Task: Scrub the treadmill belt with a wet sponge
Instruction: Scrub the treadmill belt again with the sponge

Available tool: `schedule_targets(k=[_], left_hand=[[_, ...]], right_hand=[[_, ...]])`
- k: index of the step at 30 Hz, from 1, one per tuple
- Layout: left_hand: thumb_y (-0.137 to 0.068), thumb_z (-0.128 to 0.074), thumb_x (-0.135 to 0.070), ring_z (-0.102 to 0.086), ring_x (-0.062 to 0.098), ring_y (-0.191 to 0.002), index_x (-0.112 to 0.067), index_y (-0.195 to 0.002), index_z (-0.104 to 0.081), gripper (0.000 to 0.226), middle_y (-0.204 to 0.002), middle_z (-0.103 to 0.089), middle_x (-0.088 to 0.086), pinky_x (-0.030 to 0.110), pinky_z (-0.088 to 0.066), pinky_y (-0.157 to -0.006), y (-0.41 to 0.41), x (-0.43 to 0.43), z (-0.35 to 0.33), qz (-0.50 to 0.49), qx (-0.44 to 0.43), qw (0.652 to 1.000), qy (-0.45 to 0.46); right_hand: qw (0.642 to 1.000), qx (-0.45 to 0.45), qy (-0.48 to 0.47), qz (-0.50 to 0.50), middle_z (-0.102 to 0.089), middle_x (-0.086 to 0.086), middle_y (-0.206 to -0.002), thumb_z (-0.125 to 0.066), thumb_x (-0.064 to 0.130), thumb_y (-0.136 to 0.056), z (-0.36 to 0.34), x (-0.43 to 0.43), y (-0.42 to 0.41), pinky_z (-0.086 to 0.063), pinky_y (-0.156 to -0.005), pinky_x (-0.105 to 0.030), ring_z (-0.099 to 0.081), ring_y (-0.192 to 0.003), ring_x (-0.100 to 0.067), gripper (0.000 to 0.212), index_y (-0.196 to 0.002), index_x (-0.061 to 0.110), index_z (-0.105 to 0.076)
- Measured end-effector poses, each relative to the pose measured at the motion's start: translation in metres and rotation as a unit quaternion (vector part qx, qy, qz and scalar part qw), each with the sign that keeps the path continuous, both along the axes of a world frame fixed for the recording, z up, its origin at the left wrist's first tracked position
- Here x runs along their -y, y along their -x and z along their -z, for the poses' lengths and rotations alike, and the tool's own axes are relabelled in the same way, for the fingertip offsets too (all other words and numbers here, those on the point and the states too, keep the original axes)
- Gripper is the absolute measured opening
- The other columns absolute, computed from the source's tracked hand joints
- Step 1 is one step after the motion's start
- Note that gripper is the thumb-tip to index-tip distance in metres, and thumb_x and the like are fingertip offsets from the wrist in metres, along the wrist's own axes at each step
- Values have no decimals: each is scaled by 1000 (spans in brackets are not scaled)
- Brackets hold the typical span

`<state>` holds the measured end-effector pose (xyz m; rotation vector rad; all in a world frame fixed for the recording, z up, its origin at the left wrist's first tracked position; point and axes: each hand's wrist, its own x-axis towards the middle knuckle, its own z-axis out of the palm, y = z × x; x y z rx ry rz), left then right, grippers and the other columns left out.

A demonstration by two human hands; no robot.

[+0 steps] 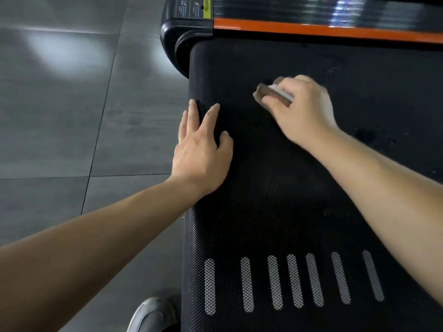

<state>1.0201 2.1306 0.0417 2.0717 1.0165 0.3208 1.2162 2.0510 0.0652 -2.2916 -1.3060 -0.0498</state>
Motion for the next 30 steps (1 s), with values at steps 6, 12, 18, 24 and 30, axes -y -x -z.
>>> schedule_targets(k=[6,12,18,24,30], left_hand=[[-103,-44,-36,3,14,-157,-38,-159,-25,59,-172,3,-6,45,-20,-122,0,0,2,2,7,1000,3],[-104,-41,-36,7,14,-157,-37,-161,-19,61,-172,8,-3,44,-15,-124,-1,1,1,11,-10,1000,-7],[-104,-40,-38,11,19,-157,-34,-162,-15,64,-172,11,2,41,-10,-125,-1,1,0,31,-24,999,-26],[-104,-40,-38,11,15,-156,-35,-162,-14,64,-172,11,-1,39,-10,-124,0,0,5,28,-17,999,-27],[-102,-35,-43,11,13,-156,-36,-162,-14,64,-172,11,-3,39,-10,-124,-2,0,6,26,-18,999,-23]], right_hand=[[998,6,11,-67,-59,1,-89,-67,41,-92,4,0,2,-50,-69,-37,-58,-80,-21,25,-92,16,-71],[1000,29,2,-10,-56,1,-95,-65,43,-93,7,-41,-18,-42,-69,-33,-55,-85,-19,29,-101,16,-71],[1000,9,2,2,-59,2,-96,-63,43,-94,-1,-67,-48,-46,-72,-35,-59,-90,-20,24,-102,22,-73],[997,5,-9,-76,-63,0,-101,-66,45,-92,7,-88,-20,-45,-75,-33,-57,-90,-18,30,-107,20,-73],[997,12,-19,80,-68,5,-103,-64,44,-93,1,-117,-64,-41,-72,-30,-63,-97,-18,27,-109,24,-72]])
